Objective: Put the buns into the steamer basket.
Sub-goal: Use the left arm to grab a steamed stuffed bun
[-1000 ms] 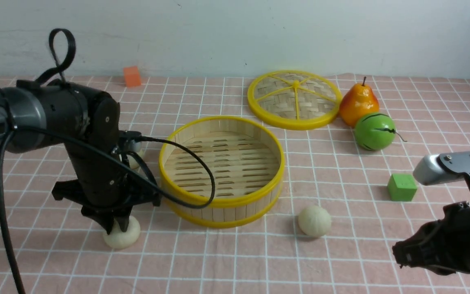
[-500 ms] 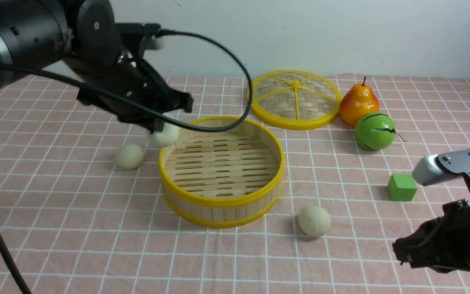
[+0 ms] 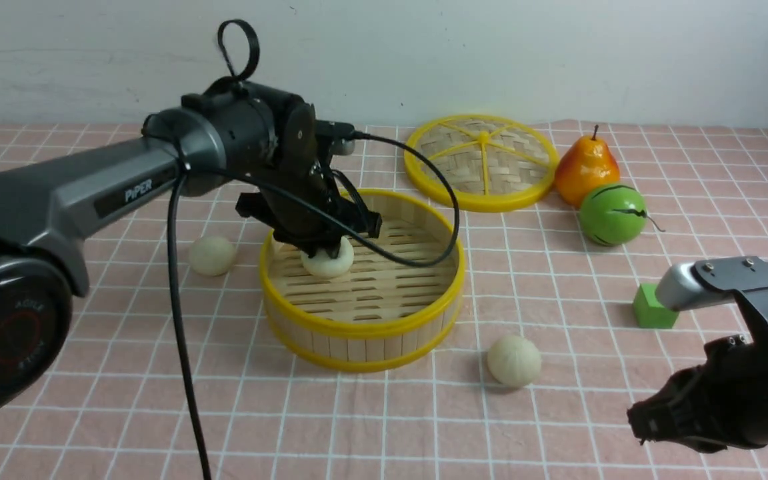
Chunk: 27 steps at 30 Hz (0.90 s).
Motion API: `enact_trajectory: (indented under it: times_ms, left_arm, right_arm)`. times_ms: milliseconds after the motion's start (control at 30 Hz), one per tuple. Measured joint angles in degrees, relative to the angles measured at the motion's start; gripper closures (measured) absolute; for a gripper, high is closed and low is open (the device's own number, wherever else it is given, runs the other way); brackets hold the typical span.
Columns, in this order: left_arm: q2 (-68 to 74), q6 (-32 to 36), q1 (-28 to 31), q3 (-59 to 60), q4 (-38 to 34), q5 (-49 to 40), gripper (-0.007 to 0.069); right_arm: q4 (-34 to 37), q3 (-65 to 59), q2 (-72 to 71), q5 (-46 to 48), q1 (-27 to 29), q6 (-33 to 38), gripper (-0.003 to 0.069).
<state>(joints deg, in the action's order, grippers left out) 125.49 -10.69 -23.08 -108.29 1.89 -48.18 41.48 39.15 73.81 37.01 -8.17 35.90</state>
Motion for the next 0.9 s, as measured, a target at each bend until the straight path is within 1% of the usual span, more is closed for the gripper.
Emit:
enact_trajectory:
  times_ms: [33, 67, 133, 233, 267, 367, 433, 467, 500, 600, 633, 700, 767, 800, 833, 867, 900]
  left_arm:
    - [-0.1, 0.0, 0.0, -0.6, 0.1, -0.6, 0.0305]
    - [-0.3, 0.1, 0.0, -3.1, 1.3, -3.6, 0.0220]
    - [-1.1, 0.1, 0.1, -5.7, 4.4, -6.5, 0.0152]
    - [-2.6, 0.1, 1.6, -7.9, 7.4, -10.2, 0.0118]
    - [-2.7, 0.1, 1.8, -8.0, 7.4, -10.2, 0.0118]
    - [-2.8, -0.5, 6.1, -8.4, 5.9, -12.9, 0.0130]
    - [-1.7, -0.7, 8.2, -8.4, 4.1, -13.4, 0.0151]
    - [0.0, -1.0, 10.3, -8.4, 2.7, -13.9, 0.0179]
    - [0.7, -1.0, 11.0, -8.4, 2.3, -14.2, 0.0192]
    - [3.2, -1.1, 12.5, -8.4, 1.7, -15.0, 0.0246]
    - [3.4, -1.1, 12.5, -8.4, 1.7, -15.0, 0.0251]
    - [4.8, -1.1, 12.6, -8.4, 2.2, -14.9, 0.0302]
    - [6.2, -1.1, 12.6, -8.4, 3.4, -14.0, 0.0375]
    - [6.3, -1.1, 12.6, -8.4, 3.4, -13.9, 0.0383]
    - [6.9, -1.1, 12.6, -8.4, 3.8, -13.5, 0.0417]
    - [7.3, -1.1, 12.6, -8.4, 4.7, -12.8, 0.0500]
    - [7.4, -1.1, 12.6, -8.4, 5.1, -12.5, 0.0548]
  right_arm:
    - [0.0, 0.0, 0.0, 0.0, 0.0, 0.0, 0.0629]
    - [0.0, 0.0, 0.0, 0.0, 0.0, 0.2, 0.0627]
    - [-0.1, 0.0, 0.0, 0.0, 0.0, 0.3, 0.0627]
    - [-0.2, 0.0, 0.0, 0.0, 0.0, 0.3, 0.0626]
    - [-0.2, 0.0, 0.0, 0.0, 0.0, 0.3, 0.0626]
    - [-0.2, 0.0, 0.0, -0.1, 0.0, 0.3, 0.0623]
    - [-0.2, 0.0, 0.0, -0.1, 0.0, 0.3, 0.0620]
    - [-0.2, 0.0, 0.0, -0.1, 0.0, 0.3, 0.0619]
    - [-0.2, 0.0, 0.0, -0.1, 0.0, 0.3, 0.0617]
    - [-0.2, 0.0, 0.0, -0.2, 0.0, 0.3, 0.0617]
    - [-0.2, 0.0, 0.0, -0.2, 0.0, 0.3, 0.0617]
    - [-0.2, 0.0, 0.0, -0.2, 0.0, 0.3, 0.0617]
    - [-0.2, 0.0, 0.0, -0.2, 0.0, 0.3, 0.0617]
    - [-0.2, 0.0, 0.0, -0.2, 0.0, 0.3, 0.0617]
    - [-0.2, 0.0, 0.0, -0.2, 0.0, 0.3, 0.0617]
    - [-0.2, 0.0, 0.0, -0.2, 0.0, 0.3, 0.0617]
    - [-0.2, 0.0, 0.0, -0.2, 0.0, 0.3, 0.0617]
